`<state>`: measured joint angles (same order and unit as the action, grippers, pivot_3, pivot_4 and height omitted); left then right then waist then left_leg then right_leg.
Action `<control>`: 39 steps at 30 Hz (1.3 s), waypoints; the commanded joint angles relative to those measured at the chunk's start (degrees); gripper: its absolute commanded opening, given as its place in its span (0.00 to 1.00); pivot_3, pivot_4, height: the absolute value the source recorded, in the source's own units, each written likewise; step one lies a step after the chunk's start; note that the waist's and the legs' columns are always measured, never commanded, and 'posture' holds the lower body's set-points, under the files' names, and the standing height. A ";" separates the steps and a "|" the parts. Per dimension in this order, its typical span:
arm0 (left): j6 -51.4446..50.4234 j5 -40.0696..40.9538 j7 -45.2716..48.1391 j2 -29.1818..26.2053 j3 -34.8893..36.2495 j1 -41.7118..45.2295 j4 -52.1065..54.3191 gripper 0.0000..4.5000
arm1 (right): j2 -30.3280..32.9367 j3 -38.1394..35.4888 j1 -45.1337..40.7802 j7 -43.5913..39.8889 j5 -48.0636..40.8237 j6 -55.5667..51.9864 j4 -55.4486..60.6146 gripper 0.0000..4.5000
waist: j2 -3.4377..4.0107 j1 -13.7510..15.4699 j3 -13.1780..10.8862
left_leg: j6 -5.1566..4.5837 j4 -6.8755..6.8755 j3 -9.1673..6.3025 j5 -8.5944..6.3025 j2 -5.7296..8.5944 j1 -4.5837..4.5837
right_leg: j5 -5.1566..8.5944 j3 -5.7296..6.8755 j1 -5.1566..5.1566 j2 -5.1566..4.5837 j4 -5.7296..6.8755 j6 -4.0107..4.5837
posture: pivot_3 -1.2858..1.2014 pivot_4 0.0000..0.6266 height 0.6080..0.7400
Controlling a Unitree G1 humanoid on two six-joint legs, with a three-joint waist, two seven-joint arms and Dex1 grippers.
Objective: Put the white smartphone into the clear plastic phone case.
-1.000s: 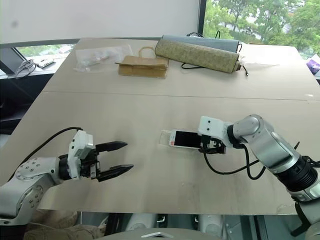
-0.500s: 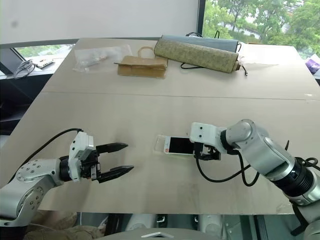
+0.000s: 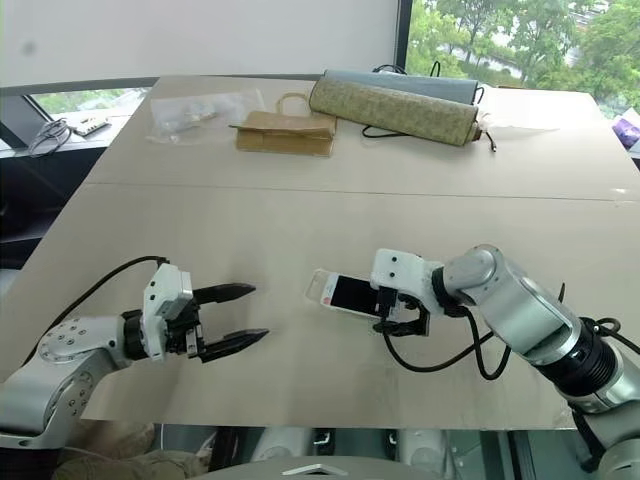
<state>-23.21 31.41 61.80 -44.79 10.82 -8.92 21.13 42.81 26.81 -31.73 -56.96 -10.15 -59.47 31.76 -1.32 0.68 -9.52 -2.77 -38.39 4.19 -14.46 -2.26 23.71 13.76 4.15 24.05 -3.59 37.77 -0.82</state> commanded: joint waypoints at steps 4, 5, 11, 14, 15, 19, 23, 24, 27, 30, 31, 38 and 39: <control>3.78 -3.12 0.68 0.69 -3.23 5.39 -4.24 1.00 | -0.53 -11.54 0.06 1.45 -7.66 -4.38 3.71 0.97 | 0.00 0.16 0.00 | -0.01 0.00 -0.05 0.00 0.00 0.00 | 0.00 0.07 -0.02 -0.02 0.00 0.00 | 0.52 0.24 1.00; 4.09 -3.37 1.04 0.78 -3.88 6.25 -5.01 1.00 | -0.34 -12.10 0.32 2.02 -7.97 -4.25 3.84 0.97 | 0.00 0.13 0.00 | -0.01 0.00 -0.05 0.00 0.03 0.00 | 0.00 0.07 -0.01 -0.03 0.00 0.00 | 0.52 0.24 1.00; 4.92 -4.71 3.84 1.59 -8.81 12.39 -9.36 0.57 | -3.71 -15.22 1.93 4.93 -11.65 -0.75 5.58 0.41 | -0.01 -0.08 0.00 | -0.01 0.01 -0.03 0.00 0.03 0.02 | -0.01 0.05 0.00 0.00 0.02 -0.01 | 0.52 0.24 1.00; 6.29 -6.36 4.96 2.66 -11.53 15.80 -12.69 0.31 | -6.34 -14.33 2.68 6.50 -12.46 1.83 5.97 0.15 | -0.01 0.00 0.00 | -0.01 0.01 -0.04 0.00 0.02 0.01 | -0.01 0.06 -0.01 0.05 0.05 -0.02 | 0.52 0.24 1.00; 6.82 -6.96 5.46 3.10 -12.45 16.91 -13.89 0.22 | -7.18 -13.75 3.01 7.29 -12.19 2.63 5.50 0.05 | -0.01 0.01 0.01 | -0.01 0.00 -0.05 0.00 0.02 0.02 | -0.01 0.07 -0.01 0.08 0.05 -0.03 | 0.52 0.24 1.00; 8.75 -9.50 7.12 4.22 -15.36 20.59 -18.67 0.02 | -8.41 -9.69 4.36 8.49 -9.39 8.17 2.10 0.00 | -0.02 0.06 0.02 | -0.02 -0.04 -0.02 0.00 0.04 0.02 | -0.02 0.01 -0.02 0.32 0.05 -0.04 | 0.52 0.24 1.00; 10.56 -10.99 8.82 4.43 -16.78 21.88 -21.75 0.02 | -9.70 -6.11 3.26 9.09 -7.29 11.61 -2.10 0.00 | -0.02 -0.08 0.02 | -0.02 -0.04 0.02 0.00 0.03 0.02 | -0.02 -0.03 -0.01 0.35 0.05 -0.04 | 0.52 0.24 1.00; 11.13 -11.32 9.19 4.54 -17.06 22.03 -22.52 0.02 | -10.13 -5.39 2.84 9.15 -6.94 12.02 -3.05 0.00 | -0.02 -0.12 0.01 | -0.02 -0.04 0.03 0.01 0.02 0.01 | -0.01 -0.05 -0.01 0.37 0.06 -0.04 | 0.52 0.24 1.00; 12.57 -12.42 9.56 5.31 -17.84 22.71 -24.48 0.02 | -11.50 -3.20 1.47 9.23 -5.42 13.45 -6.31 0.00 | -0.02 -0.08 0.02 | -0.01 -0.04 0.01 0.01 -0.01 0.00 | -0.01 -0.04 0.00 0.42 0.08 -0.03 | 0.52 0.24 1.00; 13.38 -13.04 9.62 6.01 -18.24 23.45 -25.76 0.02 | -12.22 -0.48 0.08 8.92 -3.14 15.13 -9.73 0.00 | -0.02 0.01 0.02 | -0.02 -0.05 0.02 0.01 -0.01 0.00 | -0.02 -0.04 -0.01 0.41 0.09 -0.03 | 0.52 0.24 1.00; 13.66 -13.22 9.59 6.14 -18.29 23.59 -26.10 0.02 | -12.40 0.08 -0.17 8.68 -2.82 15.45 -10.37 0.00 | -0.02 0.11 0.02 | -0.02 -0.06 0.02 0.01 0.00 0.00 | -0.02 -0.04 -0.01 0.40 0.09 -0.03 | 0.52 0.24 1.00; 16.06 -15.00 8.23 7.05 -18.05 23.63 -27.91 0.02 | -13.03 5.17 -2.54 8.35 1.43 14.03 -15.36 0.00 | 0.01 0.12 0.08 | -0.02 -0.08 0.02 0.01 0.01 -0.02 | -0.02 -0.03 -0.02 0.38 0.12 -0.03 | 0.52 0.24 1.00; 16.04 -15.02 8.06 7.16 -17.94 23.56 -27.87 0.02 | -12.85 5.81 -2.86 8.07 1.72 12.90 -15.71 0.00 | 0.01 0.14 0.08 | -0.02 -0.08 0.01 0.01 0.00 -0.04 | -0.02 -0.02 -0.05 0.38 0.14 -0.03 | 0.52 0.24 1.00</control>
<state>-7.50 17.50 71.05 -37.92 -7.27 14.70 -6.21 29.82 31.46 -34.19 -48.48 -9.40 -45.11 16.72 -1.31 0.82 -9.44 -2.79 -38.48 4.17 -14.45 -2.25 23.64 13.74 4.15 23.96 -3.21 37.91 -0.85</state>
